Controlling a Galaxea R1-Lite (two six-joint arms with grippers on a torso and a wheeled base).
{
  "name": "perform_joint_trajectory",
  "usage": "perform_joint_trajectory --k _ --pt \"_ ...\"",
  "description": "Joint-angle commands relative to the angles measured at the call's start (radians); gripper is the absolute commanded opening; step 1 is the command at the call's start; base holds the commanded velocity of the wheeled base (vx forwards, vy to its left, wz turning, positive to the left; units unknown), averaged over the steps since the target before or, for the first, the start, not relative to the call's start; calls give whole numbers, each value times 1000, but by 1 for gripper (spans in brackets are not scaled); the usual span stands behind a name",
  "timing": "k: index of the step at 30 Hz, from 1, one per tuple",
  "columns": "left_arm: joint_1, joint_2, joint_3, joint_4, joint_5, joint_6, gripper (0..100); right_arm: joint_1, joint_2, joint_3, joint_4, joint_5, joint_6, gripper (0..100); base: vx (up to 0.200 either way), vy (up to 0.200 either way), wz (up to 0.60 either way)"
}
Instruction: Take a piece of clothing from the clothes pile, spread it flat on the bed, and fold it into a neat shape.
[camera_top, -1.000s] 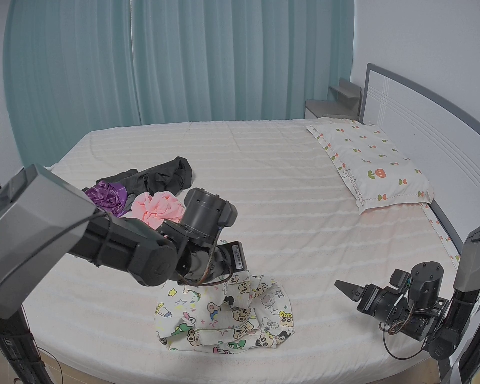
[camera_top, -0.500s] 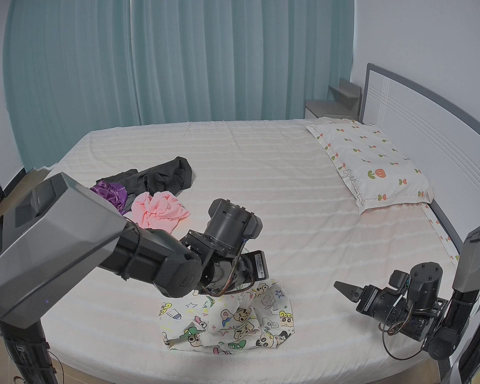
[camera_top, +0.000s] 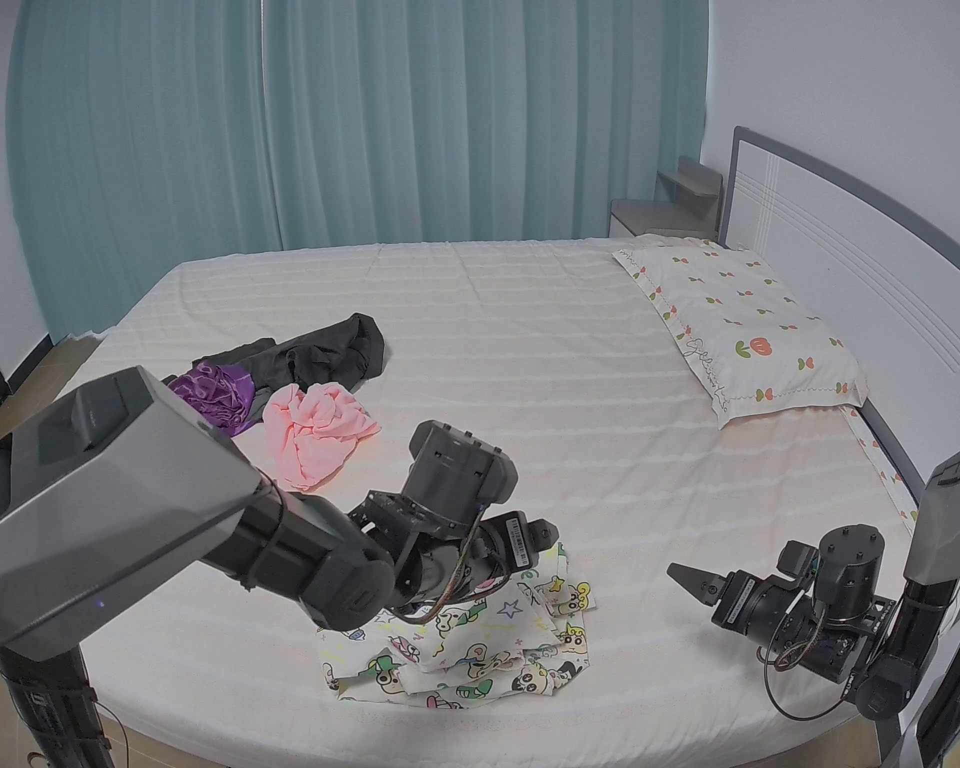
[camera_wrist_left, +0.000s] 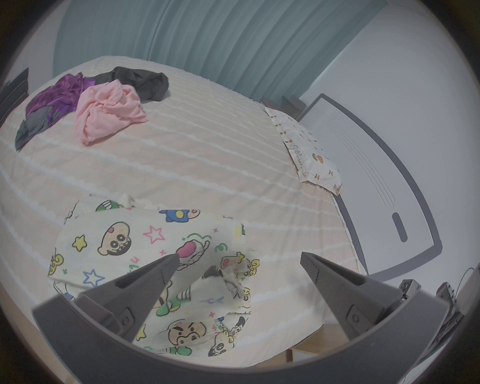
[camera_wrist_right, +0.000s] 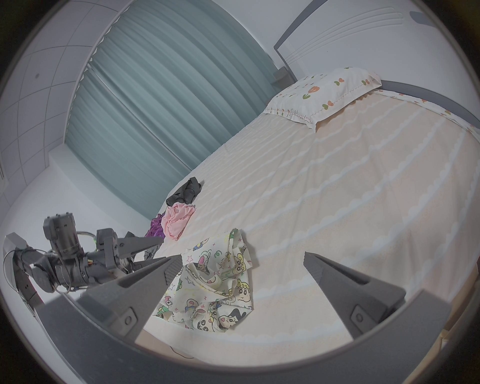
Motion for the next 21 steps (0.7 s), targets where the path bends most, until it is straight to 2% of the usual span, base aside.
perform_joint_trajectory --k 1,6,9,12,18,21 --pt "25 -138 206 -124 -6 -24 100 4 2 18 -18 0 0 100 0 0 0" --pt "91 -248 423 -299 -37 -70 100 14 9 18 -18 0 0 100 0 0 0" --pt "139 -275 504 -371 -89 -123 100 27 21 18 -18 -1 -2 100 -200 0 0" --pt "191 -281 548 -400 -136 -128 100 33 30 18 -18 -3 -2 100 0 0 0" --pt "249 -265 553 -411 -145 -137 100 31 35 16 -18 -1 -19 100 0 0 0" --pt "288 -262 554 -443 -210 -160 100 28 59 -24 -18 0 -30 100 0 0 0"
